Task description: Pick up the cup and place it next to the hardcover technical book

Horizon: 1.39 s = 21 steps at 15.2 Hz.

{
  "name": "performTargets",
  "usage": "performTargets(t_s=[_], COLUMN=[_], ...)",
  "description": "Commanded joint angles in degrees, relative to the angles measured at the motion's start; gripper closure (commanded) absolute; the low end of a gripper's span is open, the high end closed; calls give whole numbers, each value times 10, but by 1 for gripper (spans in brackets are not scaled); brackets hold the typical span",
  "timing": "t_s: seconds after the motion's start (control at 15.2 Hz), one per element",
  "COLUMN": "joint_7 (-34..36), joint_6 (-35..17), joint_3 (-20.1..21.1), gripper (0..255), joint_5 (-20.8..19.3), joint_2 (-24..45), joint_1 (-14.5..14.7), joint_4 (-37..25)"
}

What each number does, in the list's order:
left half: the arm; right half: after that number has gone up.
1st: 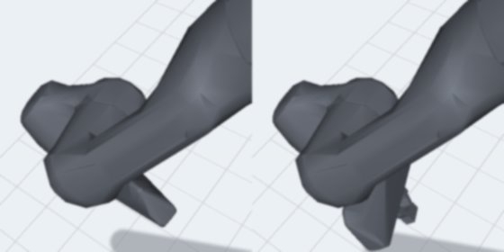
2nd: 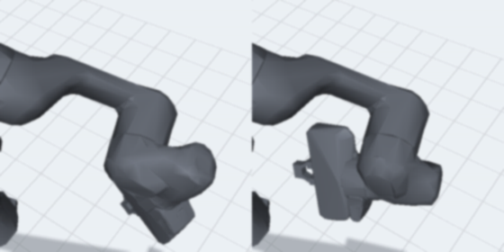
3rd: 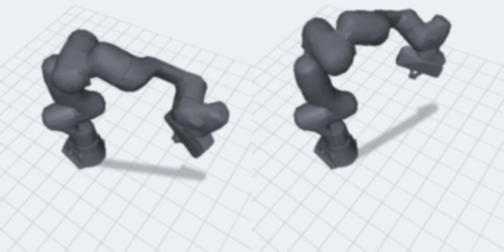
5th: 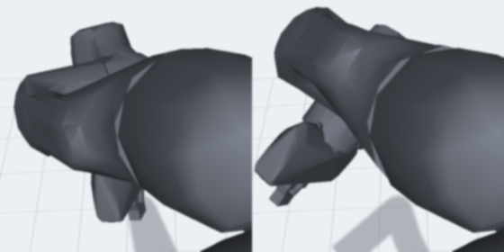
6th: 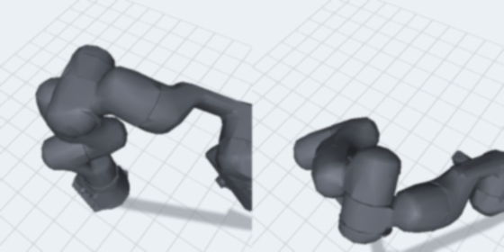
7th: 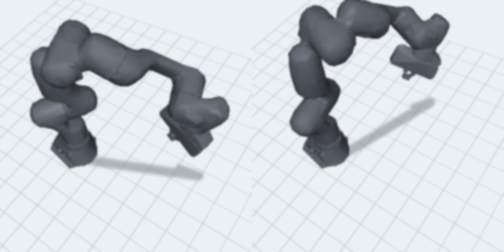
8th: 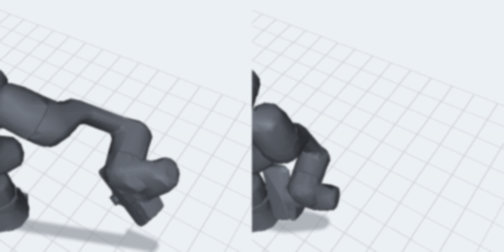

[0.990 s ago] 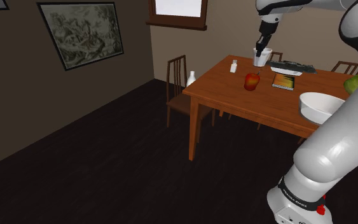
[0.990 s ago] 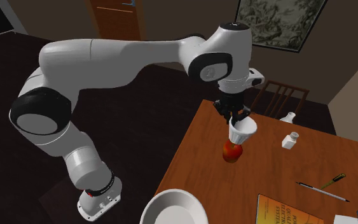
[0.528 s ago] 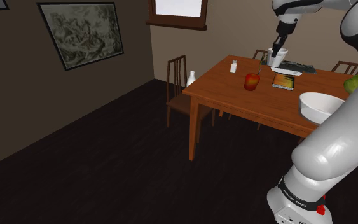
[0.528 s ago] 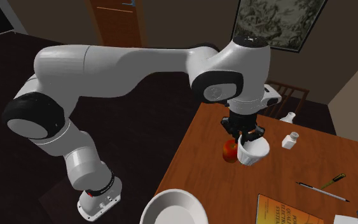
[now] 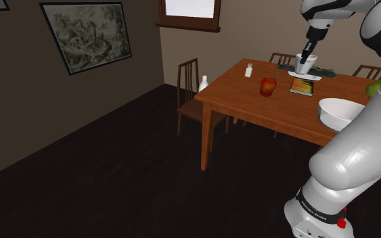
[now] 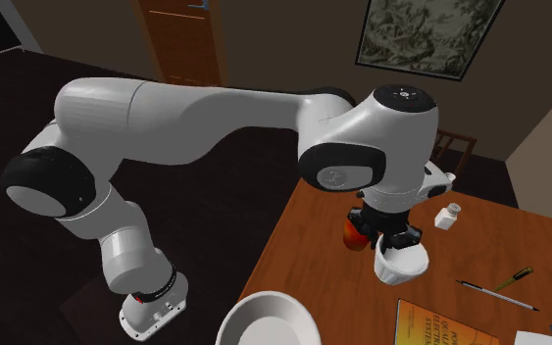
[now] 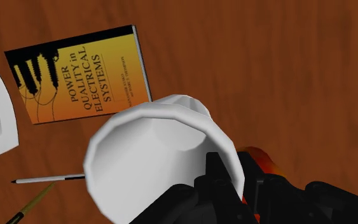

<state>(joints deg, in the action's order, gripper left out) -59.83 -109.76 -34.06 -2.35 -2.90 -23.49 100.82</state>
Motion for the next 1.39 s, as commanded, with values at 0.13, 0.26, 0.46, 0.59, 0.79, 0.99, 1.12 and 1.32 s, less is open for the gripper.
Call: performTargets(t_s=[0.13,0.26,0.46,0.59,0.79,0.99,1.12,1.32], joint_7=[0,0,0,-1,-2,-4,-6,-9], joint_6=[-32,-48,-70,-86,-109,-131,-146,-169], joint_3=[-1,-1,-2,-2,-3,-4,-5,-6], gripper=[255,255,255,255,255,255,255,255], joint_5=[-1,-1,0,0,2,5,8,13], joint_2=[-1,-1,0,2,5,10,14,21], joint_1=[-1,-1,-1,-2,-2,-3,-3,-4], joint_4=[33,48,70,84,104,122,134,151])
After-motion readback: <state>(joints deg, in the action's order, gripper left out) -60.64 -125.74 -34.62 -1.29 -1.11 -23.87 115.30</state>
